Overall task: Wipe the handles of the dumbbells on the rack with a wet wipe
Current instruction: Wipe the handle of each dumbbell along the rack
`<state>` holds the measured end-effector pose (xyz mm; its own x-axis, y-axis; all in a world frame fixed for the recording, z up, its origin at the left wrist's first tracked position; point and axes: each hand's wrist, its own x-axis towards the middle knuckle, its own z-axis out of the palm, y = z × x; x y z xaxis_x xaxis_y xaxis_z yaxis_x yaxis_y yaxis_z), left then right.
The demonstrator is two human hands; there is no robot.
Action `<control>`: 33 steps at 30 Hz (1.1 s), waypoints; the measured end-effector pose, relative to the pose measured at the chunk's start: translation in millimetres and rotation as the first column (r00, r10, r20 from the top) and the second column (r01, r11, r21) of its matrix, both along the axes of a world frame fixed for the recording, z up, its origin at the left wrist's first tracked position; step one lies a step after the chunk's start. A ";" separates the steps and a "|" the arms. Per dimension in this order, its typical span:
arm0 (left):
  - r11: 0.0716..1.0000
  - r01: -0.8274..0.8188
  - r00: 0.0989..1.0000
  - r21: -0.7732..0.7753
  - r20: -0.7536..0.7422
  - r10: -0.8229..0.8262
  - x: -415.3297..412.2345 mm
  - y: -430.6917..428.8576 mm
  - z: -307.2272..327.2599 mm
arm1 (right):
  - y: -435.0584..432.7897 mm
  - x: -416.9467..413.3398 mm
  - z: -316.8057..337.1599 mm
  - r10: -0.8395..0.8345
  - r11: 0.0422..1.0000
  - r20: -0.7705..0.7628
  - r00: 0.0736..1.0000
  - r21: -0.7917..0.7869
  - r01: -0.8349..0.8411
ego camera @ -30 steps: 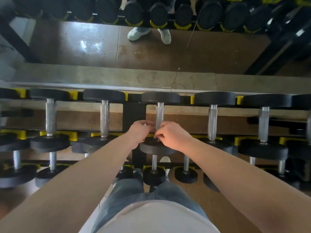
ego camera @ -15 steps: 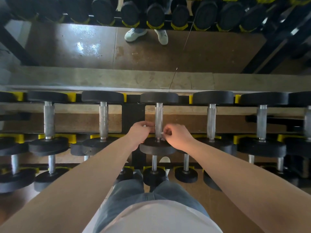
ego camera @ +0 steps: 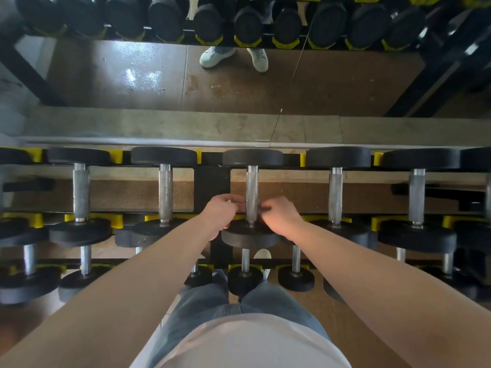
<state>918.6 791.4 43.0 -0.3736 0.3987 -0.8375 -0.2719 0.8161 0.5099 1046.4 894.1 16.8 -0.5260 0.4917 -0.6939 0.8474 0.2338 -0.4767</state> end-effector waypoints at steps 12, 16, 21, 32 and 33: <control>0.999 -0.009 1.000 -0.033 -0.015 0.009 -1.2 1.7 -3.4 | 22.2 -21.6 10.3 -0.395 0.905 -0.153 0.906 -0.233 0.355; 1.000 -0.013 1.000 -0.028 -0.011 0.013 -1.1 2.4 -5.8 | 13.6 -2.3 2.8 0.217 0.971 0.105 0.971 -0.127 -0.203; 0.999 -0.013 1.000 -0.044 -0.007 0.012 -1.6 3.1 -7.8 | 20.1 -9.9 5.6 -0.142 0.974 -0.037 0.989 -0.182 0.133; 0.997 0.004 1.000 -0.072 -0.026 -0.006 -2.5 3.8 -8.1 | 20.8 -8.6 6.4 0.151 0.986 0.020 0.988 -0.073 -0.149; 0.998 0.009 1.000 -0.069 -0.025 -0.010 -2.8 4.0 -8.0 | 18.3 -4.8 4.9 0.236 0.967 0.084 0.968 -0.114 -0.226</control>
